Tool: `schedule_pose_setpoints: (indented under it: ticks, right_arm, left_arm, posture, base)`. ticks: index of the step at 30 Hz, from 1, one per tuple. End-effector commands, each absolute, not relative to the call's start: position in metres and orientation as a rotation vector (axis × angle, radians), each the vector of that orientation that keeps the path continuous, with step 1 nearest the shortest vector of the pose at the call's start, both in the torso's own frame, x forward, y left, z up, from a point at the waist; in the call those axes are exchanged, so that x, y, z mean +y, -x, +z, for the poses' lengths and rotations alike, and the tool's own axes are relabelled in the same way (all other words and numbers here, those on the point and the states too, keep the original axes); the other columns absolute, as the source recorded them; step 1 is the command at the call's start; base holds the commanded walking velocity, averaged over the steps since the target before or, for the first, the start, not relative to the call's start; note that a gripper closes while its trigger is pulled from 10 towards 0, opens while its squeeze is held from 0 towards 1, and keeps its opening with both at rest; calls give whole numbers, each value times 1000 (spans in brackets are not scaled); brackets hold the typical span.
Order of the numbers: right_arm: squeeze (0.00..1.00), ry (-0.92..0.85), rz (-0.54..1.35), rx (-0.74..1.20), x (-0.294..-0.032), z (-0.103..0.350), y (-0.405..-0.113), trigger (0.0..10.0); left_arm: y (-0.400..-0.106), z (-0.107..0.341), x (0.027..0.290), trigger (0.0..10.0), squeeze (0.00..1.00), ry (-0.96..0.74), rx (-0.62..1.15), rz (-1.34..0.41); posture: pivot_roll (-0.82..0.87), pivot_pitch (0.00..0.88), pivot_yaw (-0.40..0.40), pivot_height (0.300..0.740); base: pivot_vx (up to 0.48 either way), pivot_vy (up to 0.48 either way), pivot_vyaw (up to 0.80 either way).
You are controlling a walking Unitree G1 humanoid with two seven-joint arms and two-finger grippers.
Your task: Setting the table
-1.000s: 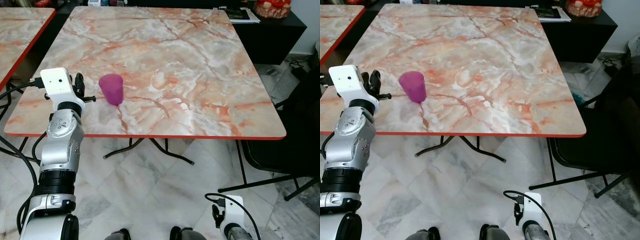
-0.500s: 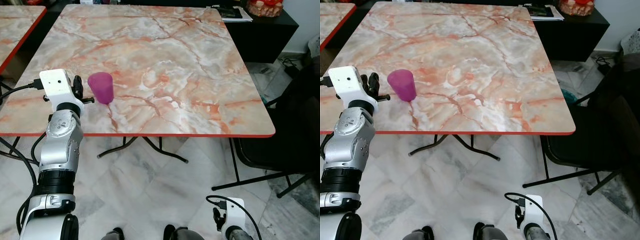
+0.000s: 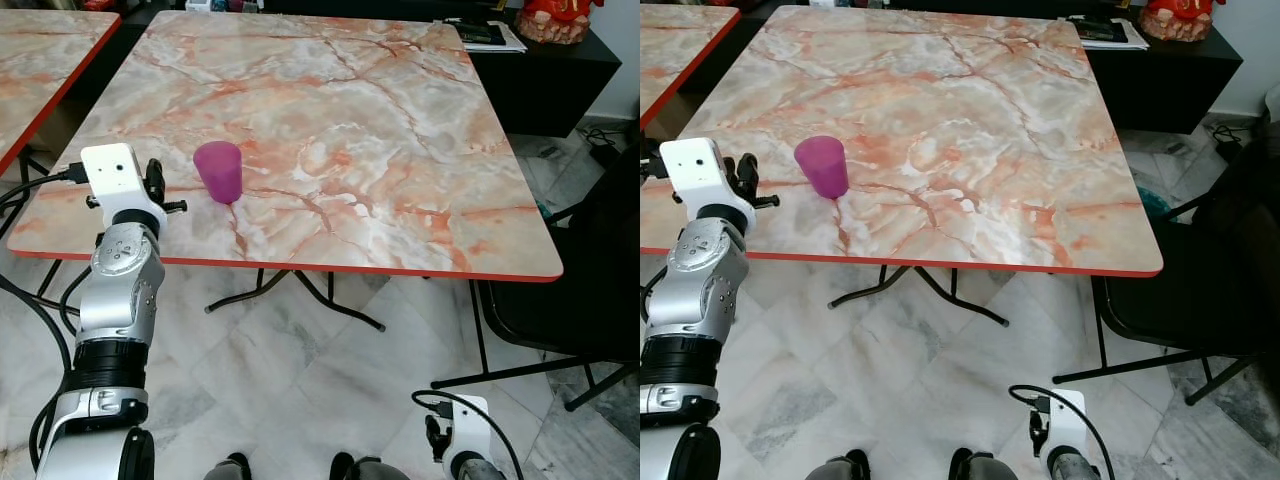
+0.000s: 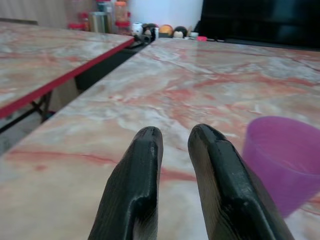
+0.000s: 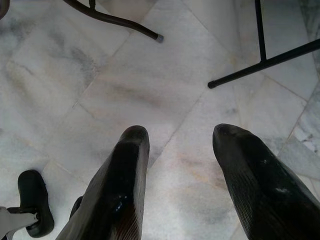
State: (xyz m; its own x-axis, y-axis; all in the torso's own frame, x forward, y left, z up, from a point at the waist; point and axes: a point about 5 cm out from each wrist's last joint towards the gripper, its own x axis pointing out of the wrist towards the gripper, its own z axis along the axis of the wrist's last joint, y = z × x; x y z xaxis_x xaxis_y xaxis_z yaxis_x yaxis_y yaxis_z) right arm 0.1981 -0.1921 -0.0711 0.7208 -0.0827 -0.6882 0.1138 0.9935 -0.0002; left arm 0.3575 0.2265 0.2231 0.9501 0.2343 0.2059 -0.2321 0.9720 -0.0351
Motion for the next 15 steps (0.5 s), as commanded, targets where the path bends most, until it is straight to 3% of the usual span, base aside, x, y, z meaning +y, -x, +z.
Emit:
schedule_pose_setpoints:
  ticks: [1, 10, 15]
  right_arm:
    - [0, -35, -114, 790, -195, -75, -191, 10000]
    - [0, -52, -122, 791, -195, -75, -191, 10000]
    - [0, -52, -123, 791, -195, -75, -191, 10000]
  left_arm:
    - [-357, 229, 229, 10000, 0, 5, -225, 250]
    - [-357, 230, 230, 10000, 0, 1, -227, 252]
    - [-358, 231, 230, 10000, 0, -3, -217, 244]
  posture:
    - [-45, 181, -65, 740]
    - [-42, 183, -67, 740]
    - [-43, 183, -66, 740]
  base:
    - [0, -446, 0]
    - [0, -390, 0]
    - [0, 0, 0]
